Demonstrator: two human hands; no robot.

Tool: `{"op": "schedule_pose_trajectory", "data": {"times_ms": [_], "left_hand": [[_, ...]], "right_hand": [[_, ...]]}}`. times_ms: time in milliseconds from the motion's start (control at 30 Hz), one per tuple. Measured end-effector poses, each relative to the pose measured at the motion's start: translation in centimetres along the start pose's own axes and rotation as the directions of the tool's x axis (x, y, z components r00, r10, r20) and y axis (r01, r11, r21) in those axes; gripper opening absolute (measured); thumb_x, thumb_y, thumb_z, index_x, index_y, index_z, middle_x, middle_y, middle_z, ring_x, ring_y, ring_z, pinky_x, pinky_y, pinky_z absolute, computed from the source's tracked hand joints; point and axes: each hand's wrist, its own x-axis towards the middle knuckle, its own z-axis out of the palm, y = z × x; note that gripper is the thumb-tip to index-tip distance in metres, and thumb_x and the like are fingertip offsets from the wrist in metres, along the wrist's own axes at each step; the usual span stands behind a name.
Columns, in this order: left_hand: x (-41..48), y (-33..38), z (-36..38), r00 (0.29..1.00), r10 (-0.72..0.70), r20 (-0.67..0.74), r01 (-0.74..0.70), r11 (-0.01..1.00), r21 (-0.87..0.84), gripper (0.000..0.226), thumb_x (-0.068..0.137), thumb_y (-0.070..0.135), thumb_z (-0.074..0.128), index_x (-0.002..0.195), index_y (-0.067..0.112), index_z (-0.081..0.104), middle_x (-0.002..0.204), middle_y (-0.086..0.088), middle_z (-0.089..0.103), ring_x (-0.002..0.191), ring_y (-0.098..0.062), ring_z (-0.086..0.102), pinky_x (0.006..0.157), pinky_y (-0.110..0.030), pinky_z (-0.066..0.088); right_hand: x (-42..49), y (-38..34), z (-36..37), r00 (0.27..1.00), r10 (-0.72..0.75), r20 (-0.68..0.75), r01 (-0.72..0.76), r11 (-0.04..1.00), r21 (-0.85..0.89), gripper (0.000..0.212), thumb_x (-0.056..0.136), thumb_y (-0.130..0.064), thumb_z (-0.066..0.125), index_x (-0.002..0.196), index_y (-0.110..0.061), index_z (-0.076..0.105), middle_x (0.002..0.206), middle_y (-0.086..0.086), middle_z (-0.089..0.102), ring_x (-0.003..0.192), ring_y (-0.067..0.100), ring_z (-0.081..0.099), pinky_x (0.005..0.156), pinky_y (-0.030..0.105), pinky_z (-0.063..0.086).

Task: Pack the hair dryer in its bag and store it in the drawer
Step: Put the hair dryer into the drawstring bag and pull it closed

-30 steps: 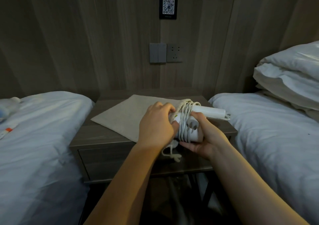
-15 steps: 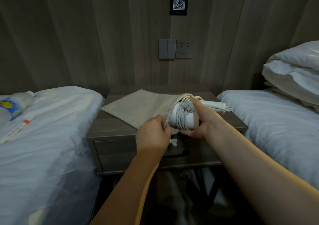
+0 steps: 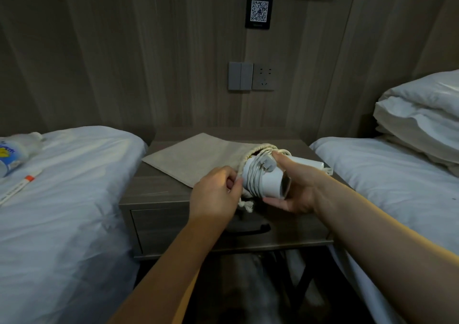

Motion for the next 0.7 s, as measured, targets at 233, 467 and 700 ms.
{"op": "schedule_pose_trajectory", "data": {"times_ms": [233,467,700], "left_hand": [[0.0,0.3,-0.3,0.995,0.101,-0.028,-0.102,0.993,-0.052,0.012,0.085,0.021,0.062,0.075,0.015,0.06,0.072,0.008,0.052,0.065,-0.009,0.05,0.061,-0.022,0.039],[0.0,0.5,0.0,0.989,-0.114,-0.093,0.082,0.952,-0.295,0.015,0.086,0.017,0.063,0.071,0.016,0.058,0.067,0.005,0.056,0.064,-0.007,0.052,0.058,-0.008,0.039],[0.9,0.2,-0.8,0.925,-0.377,-0.049,0.308,0.817,-0.487,0.016,0.087,0.021,0.061,0.077,0.009,0.065,0.07,-0.001,0.062,0.063,-0.005,0.056,0.052,-0.007,0.041]], "right_hand": [[-0.1,-0.1,1.6,0.999,-0.035,-0.032,0.038,0.995,0.09,0.07,0.069,-0.042,0.077,0.127,-0.017,0.046,0.126,0.016,0.053,0.109,0.037,0.057,0.061,0.047,0.056],[1.3,0.4,4.4,0.996,-0.082,-0.029,0.086,0.982,0.168,0.07,0.065,-0.045,0.08,0.122,-0.014,0.053,0.113,0.014,0.064,0.089,0.037,0.065,0.056,0.049,0.058],[0.7,0.5,4.5,0.98,-0.187,-0.069,0.186,0.982,-0.013,0.065,0.074,-0.043,0.072,0.126,-0.011,0.05,0.122,0.014,0.061,0.111,0.034,0.059,0.093,0.045,0.047]]}}
